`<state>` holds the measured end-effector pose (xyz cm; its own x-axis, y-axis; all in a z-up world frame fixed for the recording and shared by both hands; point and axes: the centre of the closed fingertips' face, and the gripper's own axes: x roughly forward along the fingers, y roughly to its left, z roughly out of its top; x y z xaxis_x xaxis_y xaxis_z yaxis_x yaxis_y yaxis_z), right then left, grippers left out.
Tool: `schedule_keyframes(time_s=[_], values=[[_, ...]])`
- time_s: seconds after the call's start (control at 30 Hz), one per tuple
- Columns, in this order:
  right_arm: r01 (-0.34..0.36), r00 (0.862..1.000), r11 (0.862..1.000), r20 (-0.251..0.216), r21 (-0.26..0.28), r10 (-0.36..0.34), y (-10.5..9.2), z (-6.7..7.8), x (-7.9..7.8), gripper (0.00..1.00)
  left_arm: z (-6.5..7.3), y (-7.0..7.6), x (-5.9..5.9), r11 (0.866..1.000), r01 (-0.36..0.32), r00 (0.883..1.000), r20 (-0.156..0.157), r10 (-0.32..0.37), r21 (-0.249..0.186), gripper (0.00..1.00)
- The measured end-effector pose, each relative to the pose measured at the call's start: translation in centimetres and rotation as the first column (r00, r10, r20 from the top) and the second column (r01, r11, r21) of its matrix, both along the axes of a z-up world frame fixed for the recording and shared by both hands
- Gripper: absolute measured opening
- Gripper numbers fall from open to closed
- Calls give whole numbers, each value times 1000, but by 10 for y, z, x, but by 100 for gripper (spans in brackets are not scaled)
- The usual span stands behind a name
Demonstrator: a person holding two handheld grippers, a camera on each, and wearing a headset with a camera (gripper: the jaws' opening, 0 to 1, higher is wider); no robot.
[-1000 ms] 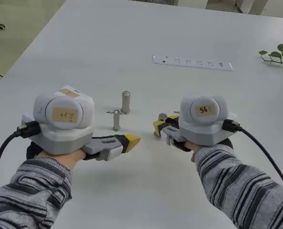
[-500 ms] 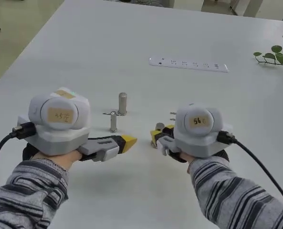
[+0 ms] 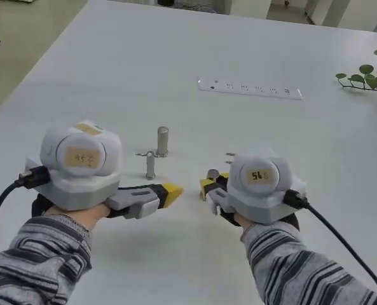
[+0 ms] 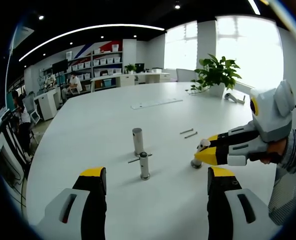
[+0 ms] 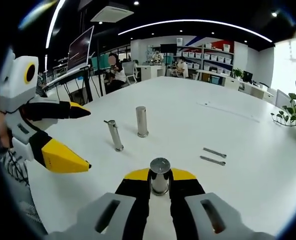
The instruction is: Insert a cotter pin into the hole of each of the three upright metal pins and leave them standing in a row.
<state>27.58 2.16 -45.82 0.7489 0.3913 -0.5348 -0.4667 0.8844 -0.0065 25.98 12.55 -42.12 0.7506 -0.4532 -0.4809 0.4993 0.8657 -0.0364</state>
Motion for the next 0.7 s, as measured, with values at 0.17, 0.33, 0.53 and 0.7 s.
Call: schedule_keyframes(time_s=[0.17, 0.33, 0.53, 0.7], values=[[-18, 1000, 1000, 2, 12, 18, -2, 1, -4, 18, -1, -1, -1, 1000, 1, 1000, -6, -1, -3, 83], [-64, 998, 998, -2, 24, 64, -8, 4, -8, 19, -1, -2, -1, 1000, -3, 1000, -7, 3, -3, 86], [-183, 983, 983, -21, -25, 182, -19, 4, -10, 20, -1, -5, -2, 1000, -6, 1000, -11, 6, -12, 89], [-245, 969, 967, -56, -73, 241, -34, 1, -5, 20, 0, -6, -1, 1000, -7, 1000, -7, 7, -11, 90]])
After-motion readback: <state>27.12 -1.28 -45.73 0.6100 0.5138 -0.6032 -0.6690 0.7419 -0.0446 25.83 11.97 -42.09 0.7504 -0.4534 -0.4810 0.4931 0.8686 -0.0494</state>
